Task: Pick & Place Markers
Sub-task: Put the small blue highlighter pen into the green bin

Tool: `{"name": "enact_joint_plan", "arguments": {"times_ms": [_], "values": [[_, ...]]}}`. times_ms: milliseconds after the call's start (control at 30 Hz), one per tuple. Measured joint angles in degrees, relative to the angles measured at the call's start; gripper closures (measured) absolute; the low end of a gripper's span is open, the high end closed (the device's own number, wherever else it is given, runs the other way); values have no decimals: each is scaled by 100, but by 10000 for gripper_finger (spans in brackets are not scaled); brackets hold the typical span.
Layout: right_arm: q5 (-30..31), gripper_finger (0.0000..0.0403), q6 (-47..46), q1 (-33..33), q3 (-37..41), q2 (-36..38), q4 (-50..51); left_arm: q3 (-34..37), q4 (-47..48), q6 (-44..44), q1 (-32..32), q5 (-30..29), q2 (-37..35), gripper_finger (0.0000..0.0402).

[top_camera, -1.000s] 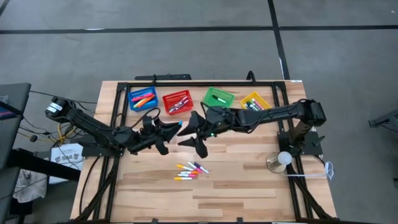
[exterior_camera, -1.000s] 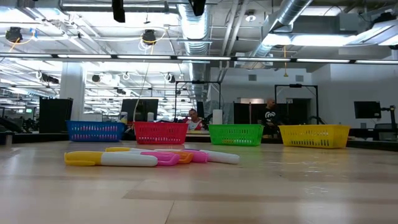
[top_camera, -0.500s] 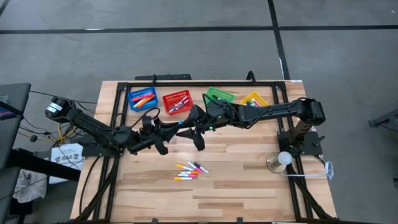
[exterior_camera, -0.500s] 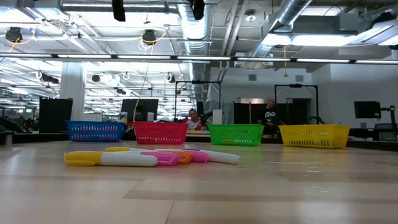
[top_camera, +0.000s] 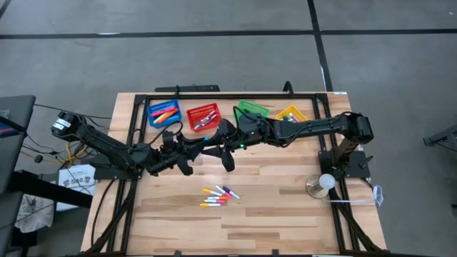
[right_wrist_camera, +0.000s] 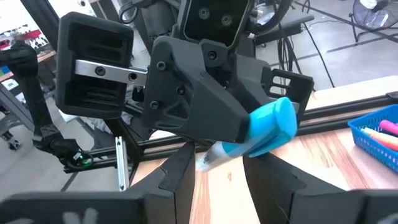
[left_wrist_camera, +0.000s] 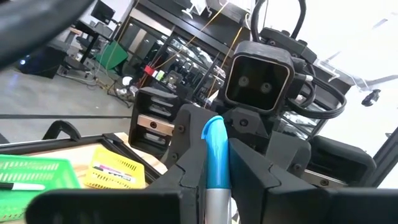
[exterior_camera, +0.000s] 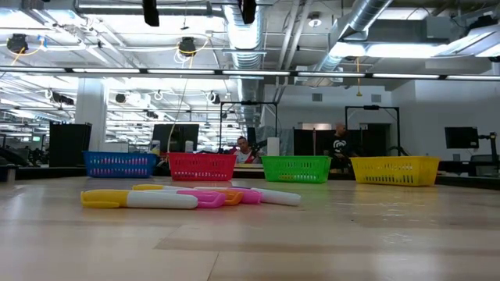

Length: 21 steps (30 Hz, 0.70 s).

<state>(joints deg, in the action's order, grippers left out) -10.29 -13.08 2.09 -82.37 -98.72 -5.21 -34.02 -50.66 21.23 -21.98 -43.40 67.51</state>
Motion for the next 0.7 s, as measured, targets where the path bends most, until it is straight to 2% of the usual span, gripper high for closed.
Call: {"name": "enact_joint_plan", "arguments": {"times_ms": [133, 400, 533, 700], "values": [[-5, 280, 4, 0, 0, 0, -12, 0, -19, 17, 92, 186, 0, 347], [-48, 291, 4, -74, 0, 0, -40, -2, -21, 0, 96, 167, 0, 346], [-48, 319, 4, -136, 0, -2, -68, -6, -19, 0, 95, 173, 0, 345], [-119, 377, -26, -142, 0, -2, -81, -7, -19, -50, 92, 234, 0, 344]]}}
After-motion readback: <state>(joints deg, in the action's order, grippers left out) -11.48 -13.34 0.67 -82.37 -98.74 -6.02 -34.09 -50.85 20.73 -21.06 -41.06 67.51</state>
